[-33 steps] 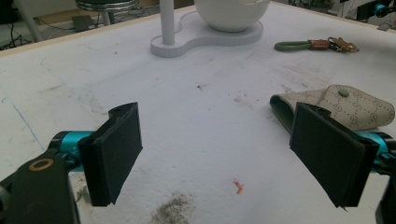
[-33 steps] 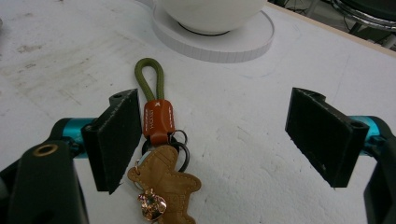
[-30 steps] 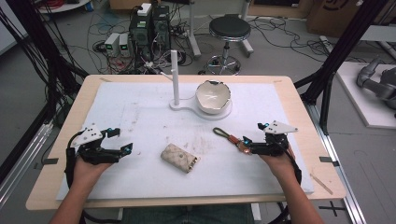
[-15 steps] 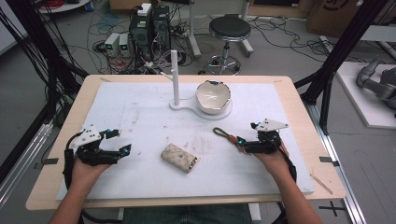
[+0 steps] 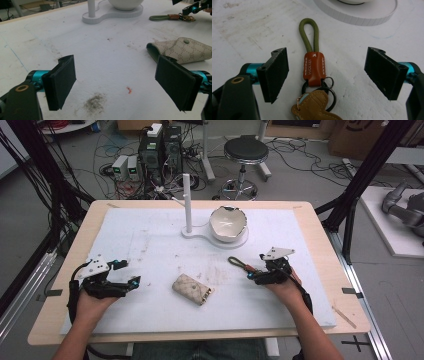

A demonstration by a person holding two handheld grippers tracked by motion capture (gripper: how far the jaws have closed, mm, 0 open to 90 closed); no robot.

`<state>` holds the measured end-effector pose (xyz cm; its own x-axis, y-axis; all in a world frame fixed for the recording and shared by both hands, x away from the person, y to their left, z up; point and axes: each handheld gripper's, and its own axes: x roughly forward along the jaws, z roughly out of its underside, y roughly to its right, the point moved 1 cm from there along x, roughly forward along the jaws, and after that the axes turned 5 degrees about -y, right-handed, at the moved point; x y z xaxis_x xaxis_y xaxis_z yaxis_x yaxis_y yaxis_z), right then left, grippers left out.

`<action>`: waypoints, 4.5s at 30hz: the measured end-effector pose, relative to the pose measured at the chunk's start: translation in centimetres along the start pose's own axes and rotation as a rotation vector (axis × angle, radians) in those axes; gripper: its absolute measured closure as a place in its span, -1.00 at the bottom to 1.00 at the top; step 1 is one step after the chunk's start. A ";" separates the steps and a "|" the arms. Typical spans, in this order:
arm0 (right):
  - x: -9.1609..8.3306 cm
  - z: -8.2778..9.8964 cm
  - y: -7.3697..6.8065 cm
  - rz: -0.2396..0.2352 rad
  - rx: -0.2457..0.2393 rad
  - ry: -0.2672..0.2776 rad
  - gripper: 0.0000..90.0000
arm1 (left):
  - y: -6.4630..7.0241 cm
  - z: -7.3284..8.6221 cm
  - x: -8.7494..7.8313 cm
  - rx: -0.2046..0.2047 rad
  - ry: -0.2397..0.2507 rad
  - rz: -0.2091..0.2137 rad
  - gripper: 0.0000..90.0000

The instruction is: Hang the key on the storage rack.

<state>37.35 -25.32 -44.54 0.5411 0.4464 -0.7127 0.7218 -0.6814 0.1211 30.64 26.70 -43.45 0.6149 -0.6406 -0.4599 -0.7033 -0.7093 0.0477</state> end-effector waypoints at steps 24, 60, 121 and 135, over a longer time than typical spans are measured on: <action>1.5 -0.2 -0.1 -0.119 -0.018 -0.110 0.22 | 0.3 0.2 0.0 0.017 -0.028 0.006 -0.62; -3.5 -3.9 -1.0 -0.153 -0.017 0.172 0.64 | 0.3 0.0 -0.6 0.019 0.000 -0.009 -0.62; 0.6 -22.8 -2.3 -0.022 -0.156 0.220 0.63 | -0.3 0.3 -0.8 0.009 -0.005 -0.030 -0.62; 1.5 -22.5 -2.1 -0.006 -0.127 0.167 0.35 | -0.3 0.4 -1.1 0.006 -0.006 -0.034 -0.62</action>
<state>46.38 -10.15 -30.31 0.5927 0.5476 -0.5906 0.7682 -0.6046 0.2104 30.02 27.70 -43.31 0.6363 -0.6145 -0.4664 -0.6844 -0.7286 0.0264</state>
